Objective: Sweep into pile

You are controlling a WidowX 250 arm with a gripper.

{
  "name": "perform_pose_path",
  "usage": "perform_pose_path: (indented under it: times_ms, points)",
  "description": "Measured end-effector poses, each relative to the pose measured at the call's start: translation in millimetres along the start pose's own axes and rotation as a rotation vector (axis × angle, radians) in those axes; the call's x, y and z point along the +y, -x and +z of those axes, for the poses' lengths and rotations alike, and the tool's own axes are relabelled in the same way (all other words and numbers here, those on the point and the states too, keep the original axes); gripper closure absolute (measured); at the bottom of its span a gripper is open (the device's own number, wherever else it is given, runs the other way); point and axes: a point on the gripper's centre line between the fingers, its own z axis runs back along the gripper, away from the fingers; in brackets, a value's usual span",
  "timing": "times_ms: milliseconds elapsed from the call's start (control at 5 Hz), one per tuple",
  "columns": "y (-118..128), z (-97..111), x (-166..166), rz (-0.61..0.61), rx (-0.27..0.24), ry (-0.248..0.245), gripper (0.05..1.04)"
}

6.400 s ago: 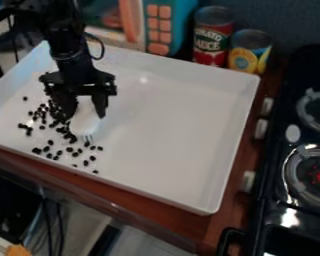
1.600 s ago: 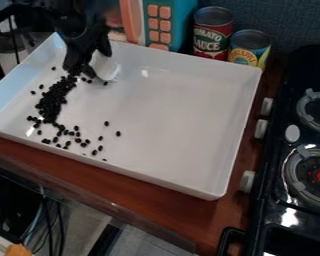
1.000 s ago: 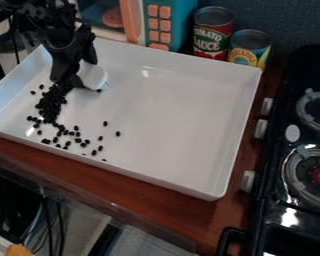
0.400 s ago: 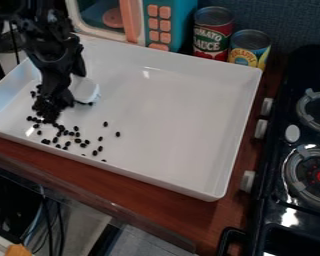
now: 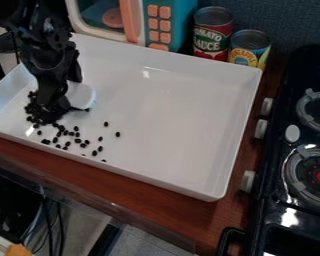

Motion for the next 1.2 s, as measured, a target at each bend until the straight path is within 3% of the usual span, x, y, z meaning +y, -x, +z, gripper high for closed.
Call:
perform_pose_path:
  times_ms: [200,600,800,1000,1200]
  points:
    - [1.7,3.3,-3.9,0.012,0.012,0.019,0.376]
    - [27.6,35.1,-51.8,0.003,0.064,0.157,0.376]
    - [50.0,40.7,-56.5,-0.039,0.09,0.179,0.376]
    - [92.9,39.9,-45.4,-0.241,0.173,0.209,0.376]
    - [121.1,41.0,-33.2,-0.531,0.188,0.22,0.376]
